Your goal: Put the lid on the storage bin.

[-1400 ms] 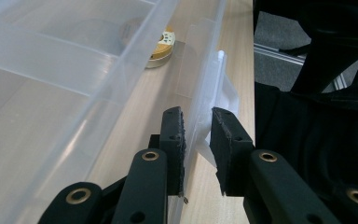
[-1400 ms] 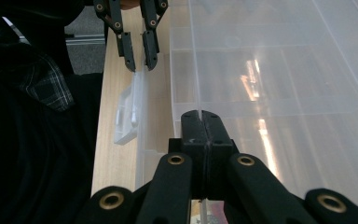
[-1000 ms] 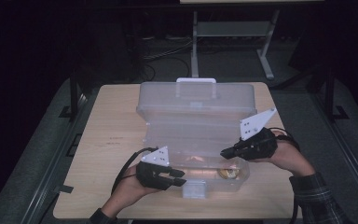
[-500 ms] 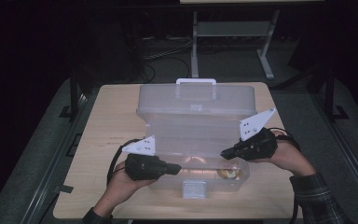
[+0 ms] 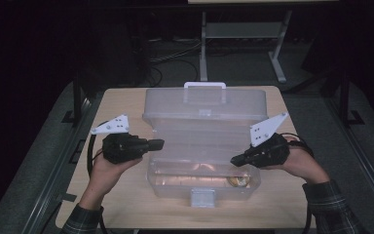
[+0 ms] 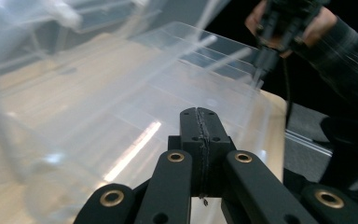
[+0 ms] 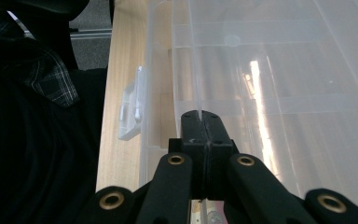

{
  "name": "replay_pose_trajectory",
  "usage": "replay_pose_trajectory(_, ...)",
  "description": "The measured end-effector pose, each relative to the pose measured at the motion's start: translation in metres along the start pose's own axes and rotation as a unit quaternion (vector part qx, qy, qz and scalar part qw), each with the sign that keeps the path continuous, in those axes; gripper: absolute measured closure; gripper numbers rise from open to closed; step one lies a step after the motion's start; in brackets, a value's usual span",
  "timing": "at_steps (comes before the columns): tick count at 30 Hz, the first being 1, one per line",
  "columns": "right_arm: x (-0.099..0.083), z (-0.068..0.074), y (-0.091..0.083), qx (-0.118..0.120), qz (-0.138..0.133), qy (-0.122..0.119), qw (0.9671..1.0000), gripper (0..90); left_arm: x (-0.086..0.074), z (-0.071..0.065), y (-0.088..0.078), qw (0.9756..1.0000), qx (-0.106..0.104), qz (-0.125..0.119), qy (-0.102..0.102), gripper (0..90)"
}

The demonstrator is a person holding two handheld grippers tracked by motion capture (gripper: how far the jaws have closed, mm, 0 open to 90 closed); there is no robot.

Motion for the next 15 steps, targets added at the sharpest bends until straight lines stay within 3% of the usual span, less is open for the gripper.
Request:
replay_pose_trajectory(6, 0.0, 0.0, 0.0, 0.0, 0.001, -0.001, 1.0, 89.9, 0.009, 0.014, -0.006, 0.9997, 0.022, -0.009, -0.002, 90.0)
replay_pose_trajectory(15, -0.001, 0.001, 0.0, 0.001, 0.001, -0.003, 1.0, 89.9, 0.016, 0.027, -0.012, 0.9991, 0.035, -0.024, -0.008, 90.0)
Point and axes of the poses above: each handheld gripper's, and its own axes: y roughly forward along the jaws, x roughly out of its top, z roughly to its left, the point moved 8 cm from there along y, roughly forward along the jaws, and after that the axes turned 9 degrees about z, right-handed, at the moved point
